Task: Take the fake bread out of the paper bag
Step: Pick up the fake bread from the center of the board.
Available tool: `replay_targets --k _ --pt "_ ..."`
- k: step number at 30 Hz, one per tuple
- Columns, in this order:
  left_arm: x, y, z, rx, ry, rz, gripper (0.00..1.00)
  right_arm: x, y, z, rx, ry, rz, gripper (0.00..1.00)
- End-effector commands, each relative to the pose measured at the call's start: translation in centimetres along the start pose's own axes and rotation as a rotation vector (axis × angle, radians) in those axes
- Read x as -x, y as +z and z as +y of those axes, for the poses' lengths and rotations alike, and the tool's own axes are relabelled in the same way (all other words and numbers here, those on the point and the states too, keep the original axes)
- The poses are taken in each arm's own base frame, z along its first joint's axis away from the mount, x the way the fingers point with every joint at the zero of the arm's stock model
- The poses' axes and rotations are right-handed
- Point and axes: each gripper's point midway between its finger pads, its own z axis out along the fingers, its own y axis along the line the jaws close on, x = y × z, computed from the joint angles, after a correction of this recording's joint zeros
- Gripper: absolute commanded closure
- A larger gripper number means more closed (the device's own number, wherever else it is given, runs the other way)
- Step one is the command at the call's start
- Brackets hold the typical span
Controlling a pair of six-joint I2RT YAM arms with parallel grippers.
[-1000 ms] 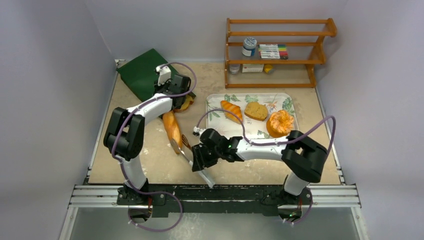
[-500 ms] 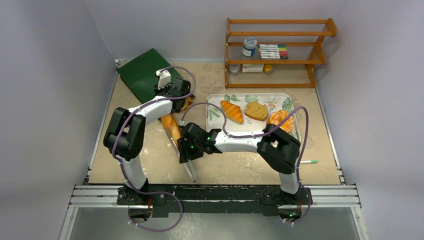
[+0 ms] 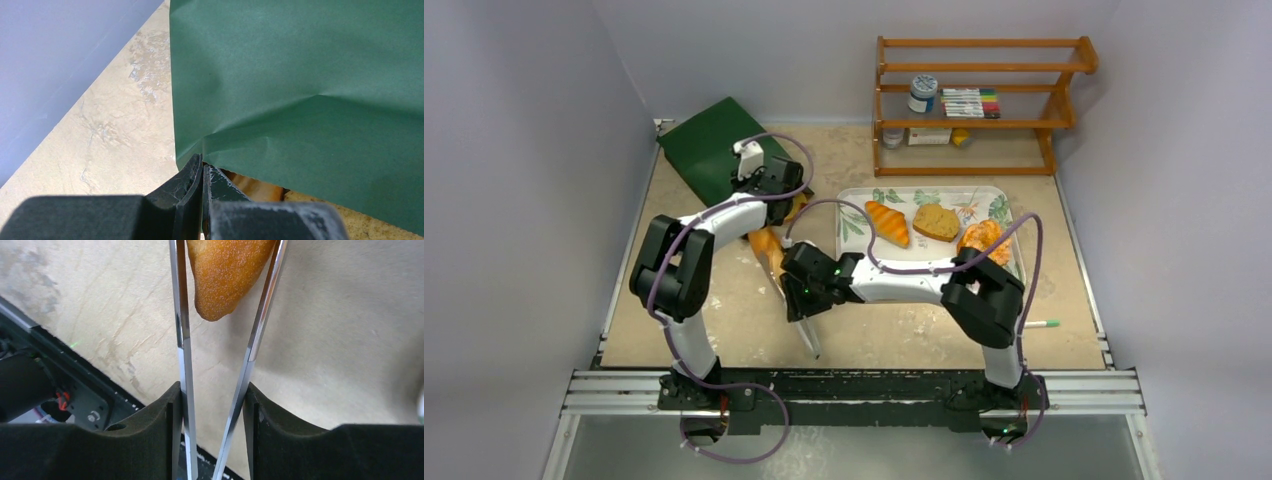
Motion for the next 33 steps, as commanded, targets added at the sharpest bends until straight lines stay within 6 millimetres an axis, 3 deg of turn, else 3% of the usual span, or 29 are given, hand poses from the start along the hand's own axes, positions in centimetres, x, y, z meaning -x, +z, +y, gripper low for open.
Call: replay_targets --k 1,18,27,33 --pt "2.8 0.4 -0.4 -0.011 -0.106 -0.028 1.0 3.0 -5.0 0.9 0.01 -0.015 -0.122 0.85" --pt "4.3 1.2 -0.9 0.011 -0.132 -0.026 1.0 0.0 -14.3 -1.6 0.037 -0.024 -0.154 0.88" --pt "4.6 1.4 -1.1 0.022 -0.143 -0.024 1.0 -0.2 -21.6 -2.1 0.091 0.046 -0.274 0.89" --pt "4.7 1.5 -1.4 0.022 -0.15 -0.019 1.0 -0.2 -25.6 -3.5 0.073 0.093 -0.344 0.89"
